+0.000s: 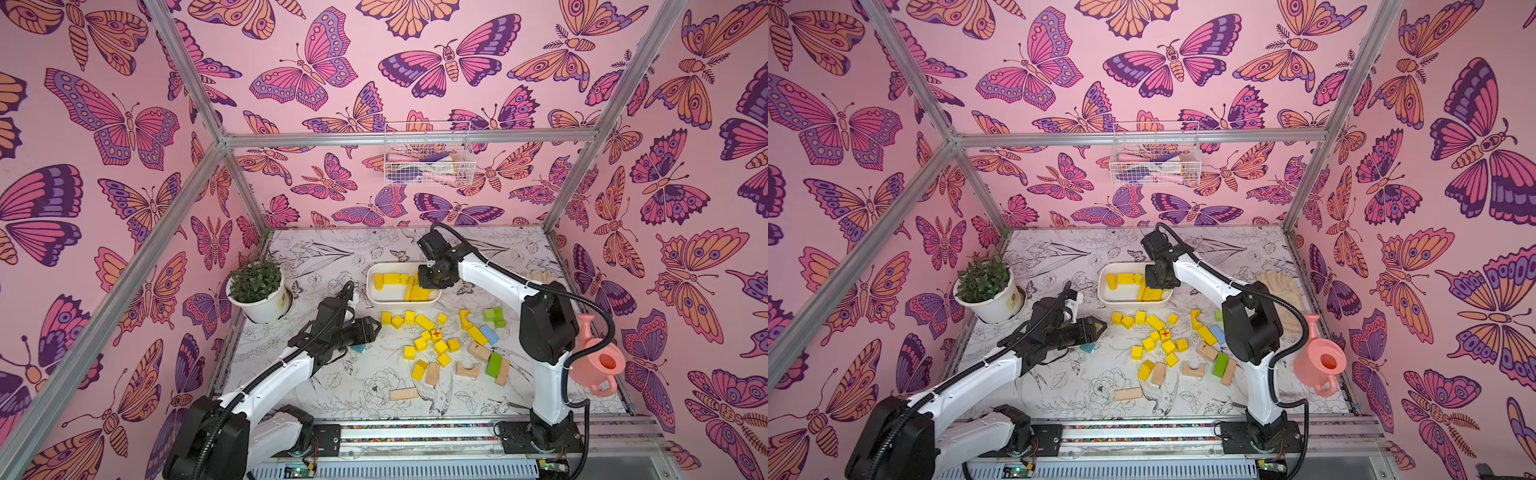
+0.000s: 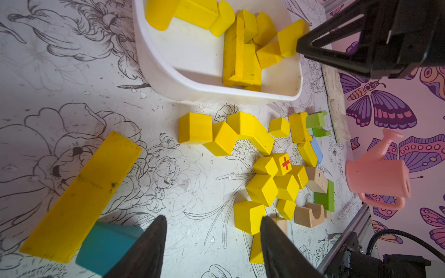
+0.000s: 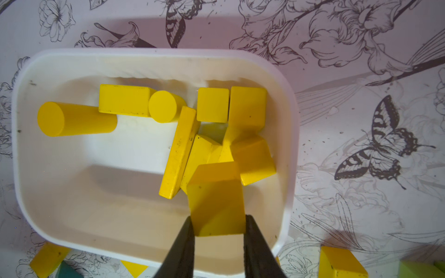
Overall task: Pick out the yellow building blocks
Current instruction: Place the building block in the storage box.
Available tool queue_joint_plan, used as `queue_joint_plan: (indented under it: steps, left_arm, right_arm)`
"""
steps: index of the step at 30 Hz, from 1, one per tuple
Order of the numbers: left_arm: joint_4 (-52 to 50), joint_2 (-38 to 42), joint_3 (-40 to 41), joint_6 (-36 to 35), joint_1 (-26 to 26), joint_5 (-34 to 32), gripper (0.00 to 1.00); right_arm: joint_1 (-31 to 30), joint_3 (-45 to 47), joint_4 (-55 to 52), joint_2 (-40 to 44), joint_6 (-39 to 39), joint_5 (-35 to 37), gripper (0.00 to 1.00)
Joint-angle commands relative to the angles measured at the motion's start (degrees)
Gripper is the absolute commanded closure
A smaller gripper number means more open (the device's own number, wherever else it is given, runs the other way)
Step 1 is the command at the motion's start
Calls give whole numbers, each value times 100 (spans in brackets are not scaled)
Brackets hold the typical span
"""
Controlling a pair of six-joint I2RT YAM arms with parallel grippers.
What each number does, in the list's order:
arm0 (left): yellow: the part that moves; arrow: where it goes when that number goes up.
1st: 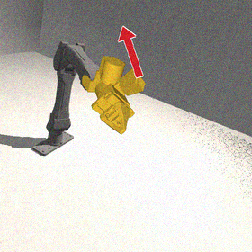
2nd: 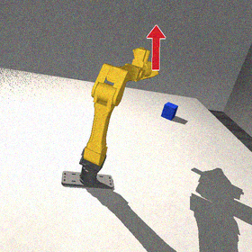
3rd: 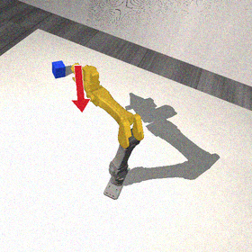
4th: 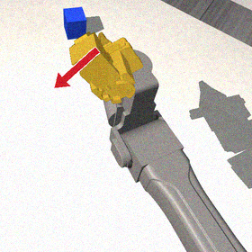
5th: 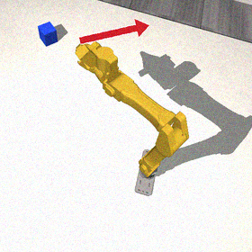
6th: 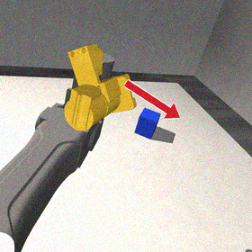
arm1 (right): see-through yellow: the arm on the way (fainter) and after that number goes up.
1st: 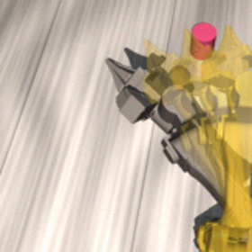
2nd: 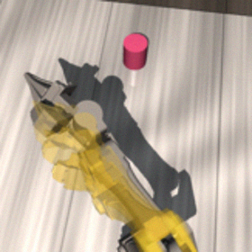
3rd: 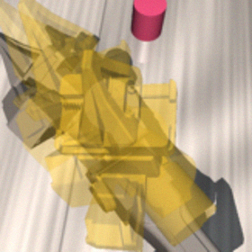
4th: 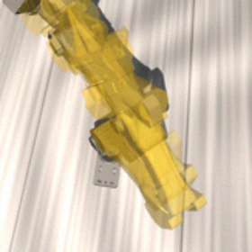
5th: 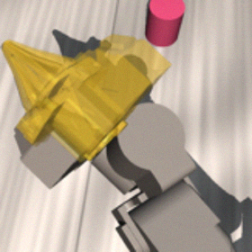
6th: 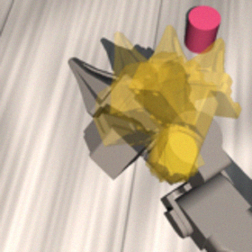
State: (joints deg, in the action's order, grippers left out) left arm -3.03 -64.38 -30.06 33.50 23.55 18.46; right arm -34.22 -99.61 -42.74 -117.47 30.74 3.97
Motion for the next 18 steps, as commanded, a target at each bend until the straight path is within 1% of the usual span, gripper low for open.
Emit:
queue_joint_plan:
  steps: [1,13,18]
  left_arm:
    - [44,88,38,-69,-52,72,37]
    - [74,75,45,-67,-65,104,37]
    - [76,66,41,-71,-70,99,38]
  right_arm:
    - [-41,-357,-320,-249,-108,18,76]
    - [-41,-1492,-685,-1009,-216,166,75]
    - [-41,-1779,-790,-1229,-207,181,74]
